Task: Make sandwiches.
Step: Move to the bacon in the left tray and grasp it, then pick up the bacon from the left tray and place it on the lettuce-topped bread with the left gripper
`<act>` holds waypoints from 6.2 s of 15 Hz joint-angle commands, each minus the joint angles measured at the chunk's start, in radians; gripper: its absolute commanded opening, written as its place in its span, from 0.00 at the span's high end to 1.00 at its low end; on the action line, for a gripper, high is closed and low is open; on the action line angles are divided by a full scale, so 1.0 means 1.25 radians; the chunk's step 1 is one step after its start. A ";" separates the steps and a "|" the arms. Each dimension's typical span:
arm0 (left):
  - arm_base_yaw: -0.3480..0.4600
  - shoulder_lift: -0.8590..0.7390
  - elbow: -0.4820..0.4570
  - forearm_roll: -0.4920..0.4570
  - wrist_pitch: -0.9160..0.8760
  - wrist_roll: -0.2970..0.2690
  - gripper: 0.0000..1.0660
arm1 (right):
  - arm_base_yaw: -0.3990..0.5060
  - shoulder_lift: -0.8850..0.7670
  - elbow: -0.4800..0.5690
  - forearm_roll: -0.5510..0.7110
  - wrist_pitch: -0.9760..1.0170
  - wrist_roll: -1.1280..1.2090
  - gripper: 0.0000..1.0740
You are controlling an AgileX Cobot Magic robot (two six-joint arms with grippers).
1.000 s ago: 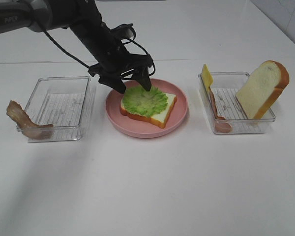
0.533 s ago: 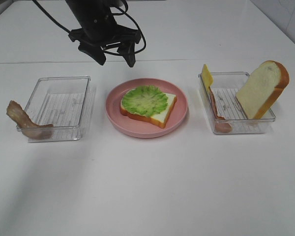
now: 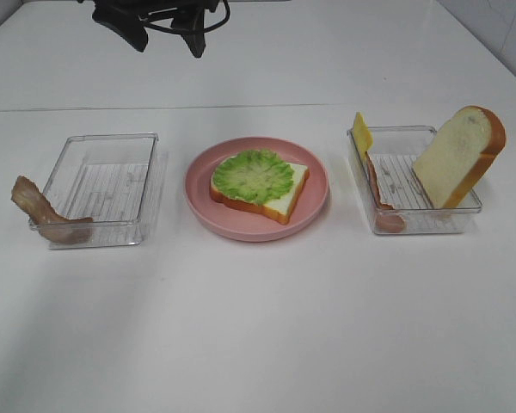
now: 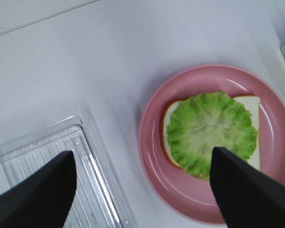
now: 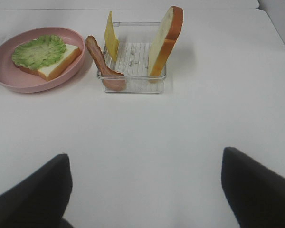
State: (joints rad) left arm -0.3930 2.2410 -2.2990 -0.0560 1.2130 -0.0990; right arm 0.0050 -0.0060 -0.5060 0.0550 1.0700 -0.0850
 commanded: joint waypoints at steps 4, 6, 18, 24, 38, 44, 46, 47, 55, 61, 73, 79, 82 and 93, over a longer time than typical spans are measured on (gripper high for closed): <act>0.056 -0.140 0.239 0.005 0.055 -0.042 0.31 | -0.002 -0.009 0.002 0.001 -0.006 0.007 0.25; 0.082 -0.194 0.343 0.005 0.055 -0.045 0.31 | -0.002 -0.009 0.002 0.001 -0.006 0.007 0.25; 0.228 -0.304 0.736 0.052 -0.046 -0.098 0.31 | -0.002 -0.009 0.002 0.001 -0.006 0.007 0.25; 0.231 -0.282 0.780 0.040 -0.238 -0.107 0.36 | -0.002 -0.009 0.002 0.001 -0.006 0.007 0.25; 0.231 -0.222 0.775 0.012 -0.298 -0.107 0.66 | -0.002 -0.009 0.002 0.001 -0.006 0.007 0.25; 0.231 -0.222 0.775 0.011 -0.317 -0.107 0.98 | -0.002 -0.009 0.002 0.001 -0.006 0.007 0.25; 0.231 -0.222 0.775 0.005 -0.318 -0.107 1.00 | -0.002 -0.009 0.002 0.001 -0.006 0.007 0.25; 0.231 -0.222 0.775 0.000 -0.319 -0.106 1.00 | -0.002 -0.009 0.002 0.001 -0.006 0.007 0.25; 0.231 -0.258 0.700 -0.051 -0.248 -0.065 1.00 | -0.002 -0.009 0.002 0.001 -0.006 0.007 0.25; 0.231 -0.258 0.530 -0.342 -0.208 0.116 1.00 | -0.002 -0.009 0.002 0.001 -0.006 0.007 0.25; 0.087 -0.059 0.477 -0.996 -0.305 0.475 1.00 | -0.002 -0.009 0.002 0.001 -0.006 0.007 0.25; 0.029 0.023 0.477 -1.058 -0.316 0.522 1.00 | -0.002 -0.009 0.002 0.001 -0.006 0.007 0.25; 0.046 0.055 0.478 -0.999 -0.304 0.521 1.00 | -0.002 -0.009 0.002 0.001 -0.006 0.007 0.25; 0.110 0.054 0.478 -0.816 -0.309 0.510 0.49 | -0.002 -0.009 0.002 0.001 -0.006 0.007 0.25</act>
State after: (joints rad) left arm -0.2540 2.3150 -1.6970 -1.0740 0.8280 0.5390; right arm 0.0050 -0.0060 -0.5060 0.0550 1.0700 -0.0850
